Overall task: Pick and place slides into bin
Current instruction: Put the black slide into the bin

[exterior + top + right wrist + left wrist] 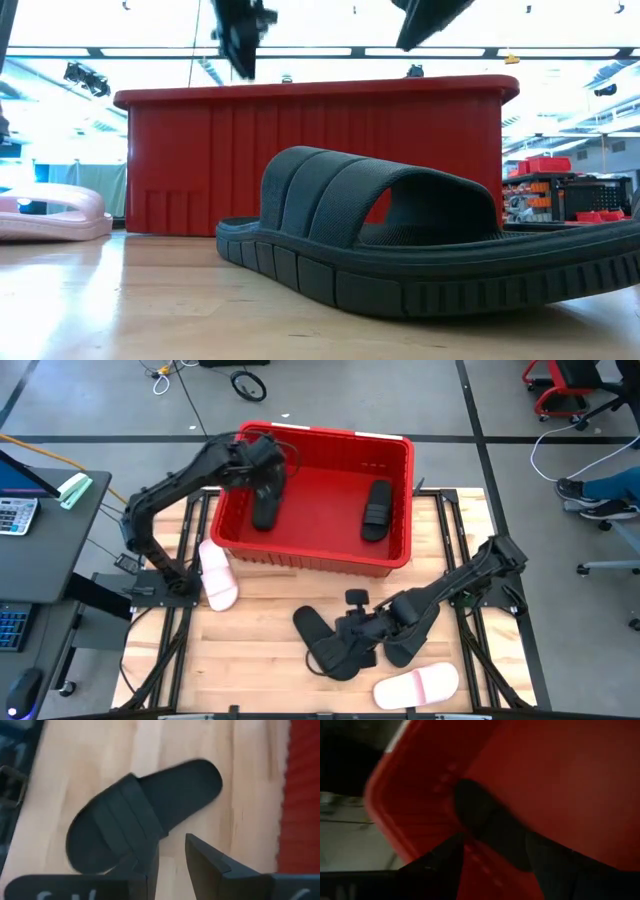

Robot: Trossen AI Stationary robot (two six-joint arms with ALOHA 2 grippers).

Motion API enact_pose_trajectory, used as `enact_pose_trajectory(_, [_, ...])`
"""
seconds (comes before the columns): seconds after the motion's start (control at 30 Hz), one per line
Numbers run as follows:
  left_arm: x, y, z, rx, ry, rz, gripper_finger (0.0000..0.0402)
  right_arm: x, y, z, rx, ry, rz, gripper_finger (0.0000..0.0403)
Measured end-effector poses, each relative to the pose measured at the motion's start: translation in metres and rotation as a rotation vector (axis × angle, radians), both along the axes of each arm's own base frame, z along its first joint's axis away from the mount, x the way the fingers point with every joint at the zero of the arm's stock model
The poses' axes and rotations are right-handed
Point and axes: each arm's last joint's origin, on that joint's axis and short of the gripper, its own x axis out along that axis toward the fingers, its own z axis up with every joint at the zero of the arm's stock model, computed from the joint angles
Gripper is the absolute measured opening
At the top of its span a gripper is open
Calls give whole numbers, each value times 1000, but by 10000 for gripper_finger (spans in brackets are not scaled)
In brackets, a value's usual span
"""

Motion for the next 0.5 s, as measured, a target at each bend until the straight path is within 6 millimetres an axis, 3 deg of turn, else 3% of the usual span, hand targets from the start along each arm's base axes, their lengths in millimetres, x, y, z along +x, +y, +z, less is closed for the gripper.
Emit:
enact_pose_trajectory(0.13, [-2,-47,33,-161,-113,-112,207,-1,-1,-9,155,42,-334,98])
enact_pose_trajectory(0.23, [1,-79,45,-254,-167,-218,202,-16,-3,-13,252,184,-592,89])
enact_pose_trajectory(0.4, [12,-130,39,-332,-164,-355,200,-59,7,-6,304,529,-734,73])
enact_pose_trajectory(0.5, [20,-156,24,-382,-147,-356,205,-78,16,7,320,544,-744,70])
